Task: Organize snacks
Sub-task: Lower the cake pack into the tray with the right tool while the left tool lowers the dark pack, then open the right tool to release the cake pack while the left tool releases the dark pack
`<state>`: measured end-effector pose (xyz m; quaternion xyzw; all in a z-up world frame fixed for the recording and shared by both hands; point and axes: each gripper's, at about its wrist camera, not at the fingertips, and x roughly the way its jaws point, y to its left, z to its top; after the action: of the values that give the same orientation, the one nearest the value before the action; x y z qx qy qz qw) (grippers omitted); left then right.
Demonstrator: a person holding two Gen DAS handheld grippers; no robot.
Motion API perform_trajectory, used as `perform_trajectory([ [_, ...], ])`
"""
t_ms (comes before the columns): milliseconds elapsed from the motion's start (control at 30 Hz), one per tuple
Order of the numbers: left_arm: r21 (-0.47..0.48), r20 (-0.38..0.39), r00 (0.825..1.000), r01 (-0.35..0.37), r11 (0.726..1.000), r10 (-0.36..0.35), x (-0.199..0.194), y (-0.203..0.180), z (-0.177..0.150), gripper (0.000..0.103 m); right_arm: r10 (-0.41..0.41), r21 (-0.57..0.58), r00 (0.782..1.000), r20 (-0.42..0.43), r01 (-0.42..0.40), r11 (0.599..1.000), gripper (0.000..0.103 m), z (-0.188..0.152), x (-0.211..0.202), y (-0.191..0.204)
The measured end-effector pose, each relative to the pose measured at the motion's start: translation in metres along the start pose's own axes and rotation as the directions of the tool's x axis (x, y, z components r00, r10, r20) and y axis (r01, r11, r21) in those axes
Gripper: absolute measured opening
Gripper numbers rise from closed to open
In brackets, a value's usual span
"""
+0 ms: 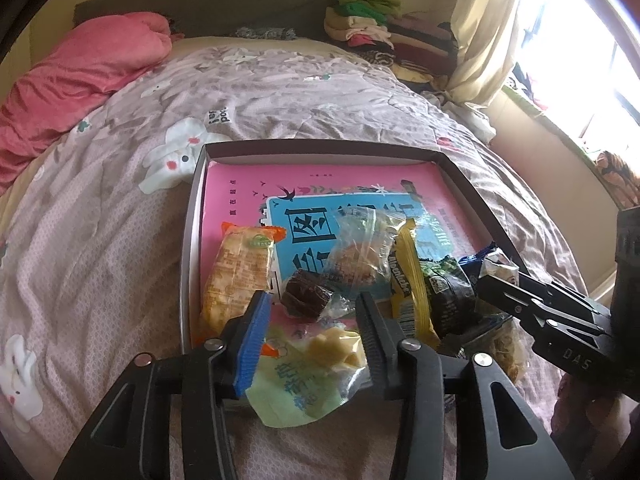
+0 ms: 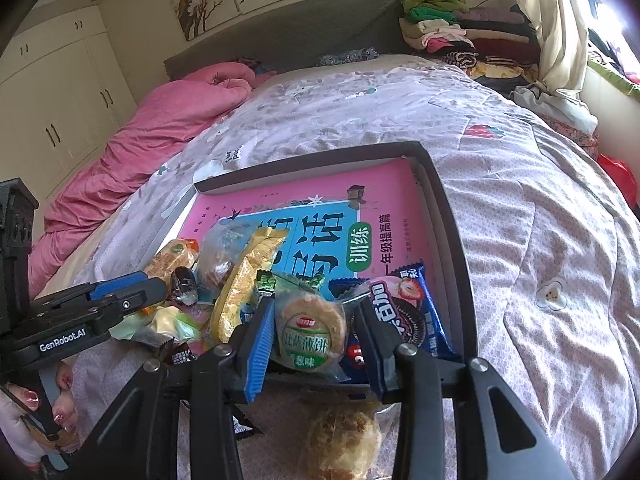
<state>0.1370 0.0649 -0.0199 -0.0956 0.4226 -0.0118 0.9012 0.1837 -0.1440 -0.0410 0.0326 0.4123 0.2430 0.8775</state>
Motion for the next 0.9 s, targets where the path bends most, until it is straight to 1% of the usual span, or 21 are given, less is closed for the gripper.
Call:
perform_trajectory([
  [200, 0.016, -0.003, 1.000, -0.002, 1.000, 0.002, -0.002, -0.004, -0.001, 0.053, 0.001, -0.009, 1.000, -0.006, -0.002, 1.000, 0.041, 0.001, 0.000, 0.001],
  [367, 0.021, -0.006, 1.000, -0.004, 1.000, 0.005, -0.005, -0.006, -0.001, 0.057, -0.010, 0.002, 1.000, 0.007, 0.010, 1.000, 0.049, 0.003, -0.002, -0.001],
  [600, 0.025, -0.007, 1.000, -0.003, 1.000, 0.003, -0.007, -0.008, -0.001, 0.059, -0.013, 0.016, 1.000, 0.015, 0.012, 1.000, 0.052, 0.002, -0.006, -0.006],
  [733, 0.035, -0.004, 1.000, -0.004, 0.999, 0.004, -0.010, -0.010, -0.002, 0.069, -0.009, 0.024, 1.000, 0.025, 0.008, 1.000, 0.059, 0.003, -0.011, -0.007],
  [767, 0.038, -0.003, 1.000, -0.003, 0.999, 0.003, -0.011, -0.011, -0.002, 0.070, -0.010, 0.026, 1.000, 0.029, 0.009, 1.000, 0.061, 0.003, -0.012, -0.007],
  [900, 0.041, -0.002, 1.000, -0.004, 0.999, 0.004, -0.014, -0.013, -0.003, 0.070, -0.014, 0.029, 0.999, 0.049, 0.013, 0.999, 0.062, 0.005, -0.019, -0.008],
])
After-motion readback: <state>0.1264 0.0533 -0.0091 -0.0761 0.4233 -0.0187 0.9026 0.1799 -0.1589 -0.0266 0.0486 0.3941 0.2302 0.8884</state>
